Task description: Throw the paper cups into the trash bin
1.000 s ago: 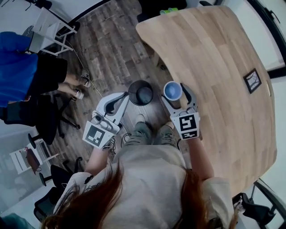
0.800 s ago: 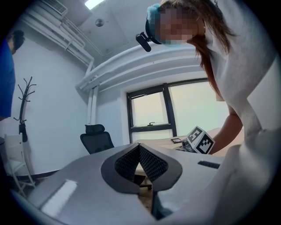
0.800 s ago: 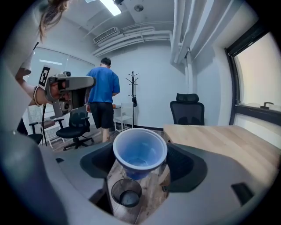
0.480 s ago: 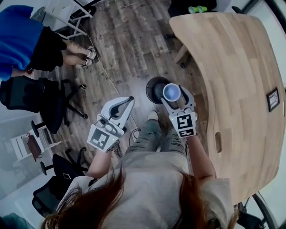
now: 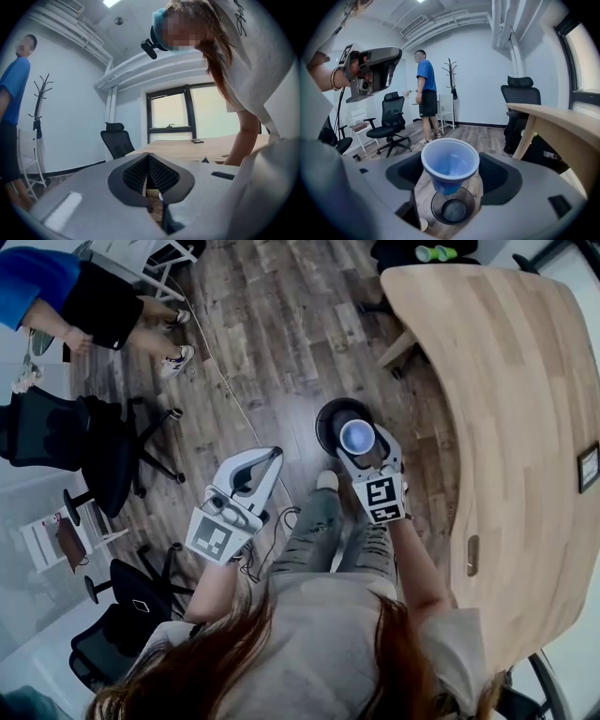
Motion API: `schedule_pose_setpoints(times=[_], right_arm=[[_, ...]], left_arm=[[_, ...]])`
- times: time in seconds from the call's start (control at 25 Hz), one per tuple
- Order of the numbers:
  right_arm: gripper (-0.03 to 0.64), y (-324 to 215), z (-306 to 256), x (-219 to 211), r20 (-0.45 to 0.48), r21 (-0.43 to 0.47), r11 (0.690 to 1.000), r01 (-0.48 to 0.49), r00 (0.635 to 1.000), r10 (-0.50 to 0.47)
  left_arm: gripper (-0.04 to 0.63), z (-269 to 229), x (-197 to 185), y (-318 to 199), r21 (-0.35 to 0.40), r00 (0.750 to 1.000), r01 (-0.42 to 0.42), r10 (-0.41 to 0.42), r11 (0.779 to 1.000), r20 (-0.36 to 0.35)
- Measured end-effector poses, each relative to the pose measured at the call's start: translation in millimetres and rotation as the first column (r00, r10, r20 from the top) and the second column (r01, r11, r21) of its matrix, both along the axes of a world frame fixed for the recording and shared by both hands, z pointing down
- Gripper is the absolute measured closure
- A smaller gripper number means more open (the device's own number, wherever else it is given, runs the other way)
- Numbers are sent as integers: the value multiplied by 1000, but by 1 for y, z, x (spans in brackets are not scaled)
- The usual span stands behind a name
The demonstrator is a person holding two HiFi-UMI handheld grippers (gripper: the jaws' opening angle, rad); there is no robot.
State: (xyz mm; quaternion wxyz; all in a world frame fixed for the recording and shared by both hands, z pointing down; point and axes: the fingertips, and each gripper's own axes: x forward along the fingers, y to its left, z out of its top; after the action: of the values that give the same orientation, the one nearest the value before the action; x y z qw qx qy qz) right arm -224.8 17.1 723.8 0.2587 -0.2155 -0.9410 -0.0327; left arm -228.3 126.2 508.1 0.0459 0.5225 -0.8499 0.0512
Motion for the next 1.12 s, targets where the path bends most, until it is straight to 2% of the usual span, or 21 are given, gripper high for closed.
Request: schedule_pose_setpoints(times=[0.28,0.48,0.76,0.96,1.12], right_arm=[[272,13,46,-8,-60,-7,1000,-4,998,4],[272,21,40,-6,-46,-24,1000,-15,999,13],[273,24,-35,-14,71,-82,996,-32,997,38],[273,25,-102,-14,174,-113,993,-28,984,47],[275,27,-151,-8,223,-136,991,-18,974,48]], left_arm=[[592,17,-6,9,-16,1000,14,-15,1000,-16],[592,27,-5,14,-17,999,17,-18,1000,-29],[592,17,-8,10,-7,1000,-8,8,1000,-23],[592,5,-9,7,13,999,-16,17,1000,-27],[593,-7,-7,3,20,999,-31,32,999,-25]])
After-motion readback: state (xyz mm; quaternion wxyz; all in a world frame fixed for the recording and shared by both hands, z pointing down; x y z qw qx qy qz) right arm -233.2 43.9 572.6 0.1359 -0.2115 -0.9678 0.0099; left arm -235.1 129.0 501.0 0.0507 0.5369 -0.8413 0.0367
